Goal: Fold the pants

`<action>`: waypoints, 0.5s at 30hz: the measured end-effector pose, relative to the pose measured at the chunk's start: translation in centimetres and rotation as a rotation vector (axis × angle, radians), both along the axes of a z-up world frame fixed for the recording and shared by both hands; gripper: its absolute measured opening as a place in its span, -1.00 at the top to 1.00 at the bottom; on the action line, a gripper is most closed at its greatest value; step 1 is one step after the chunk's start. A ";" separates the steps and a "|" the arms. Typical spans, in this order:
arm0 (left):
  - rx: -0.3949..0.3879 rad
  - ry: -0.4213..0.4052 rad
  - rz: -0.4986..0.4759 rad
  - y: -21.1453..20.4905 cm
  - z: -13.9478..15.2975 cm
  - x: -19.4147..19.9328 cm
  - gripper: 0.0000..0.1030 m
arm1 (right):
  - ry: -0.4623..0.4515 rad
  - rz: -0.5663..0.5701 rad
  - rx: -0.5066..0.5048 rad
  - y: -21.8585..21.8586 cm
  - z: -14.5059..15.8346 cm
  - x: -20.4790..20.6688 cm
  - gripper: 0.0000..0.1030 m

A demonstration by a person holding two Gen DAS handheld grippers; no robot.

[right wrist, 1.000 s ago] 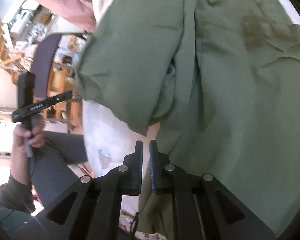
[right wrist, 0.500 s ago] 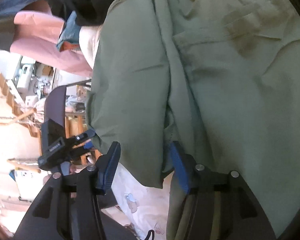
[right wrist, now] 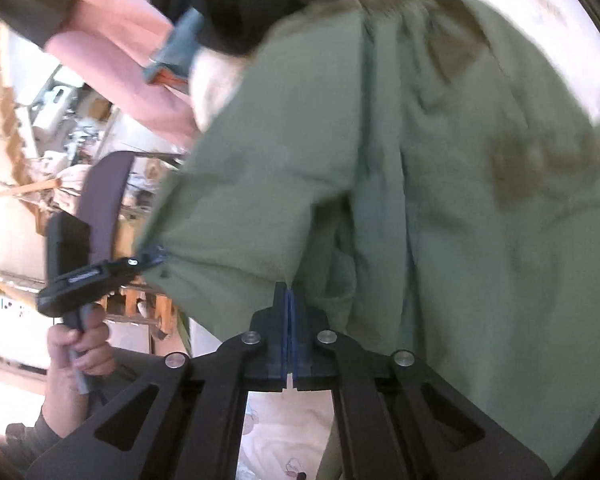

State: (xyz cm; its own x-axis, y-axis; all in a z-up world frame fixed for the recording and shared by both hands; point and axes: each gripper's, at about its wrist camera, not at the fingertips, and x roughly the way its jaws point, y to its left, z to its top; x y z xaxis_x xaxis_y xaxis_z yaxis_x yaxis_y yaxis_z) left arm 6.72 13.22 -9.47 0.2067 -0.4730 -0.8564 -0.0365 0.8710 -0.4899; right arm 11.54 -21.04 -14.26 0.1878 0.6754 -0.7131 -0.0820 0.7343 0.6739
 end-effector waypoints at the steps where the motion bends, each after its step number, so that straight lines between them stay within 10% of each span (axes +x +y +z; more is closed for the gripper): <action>1: 0.025 0.027 -0.017 -0.5 -0.5 -0.2 0.88 | 0.015 0.018 -0.045 0.6 -0.8 -0.3 1.00; 8: 0.222 0.130 0.004 -0.2 -2.3 -1.1 0.17 | 0.145 -0.024 -0.156 -1.1 -3.0 -1.9 0.86; 15: 0.203 -0.139 -0.002 -2.5 2.2 -0.7 -0.12 | -0.092 0.028 -0.111 1.4 2.6 -1.4 0.86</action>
State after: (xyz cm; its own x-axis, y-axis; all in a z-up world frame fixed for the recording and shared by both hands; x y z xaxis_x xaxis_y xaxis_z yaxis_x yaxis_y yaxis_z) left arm 6.06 10.69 -7.23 0.3282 -0.2943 -0.8976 0.0206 0.9522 -0.3047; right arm 10.18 -19.65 -11.65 0.2375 0.5995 -0.7644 -0.1612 0.8003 0.5776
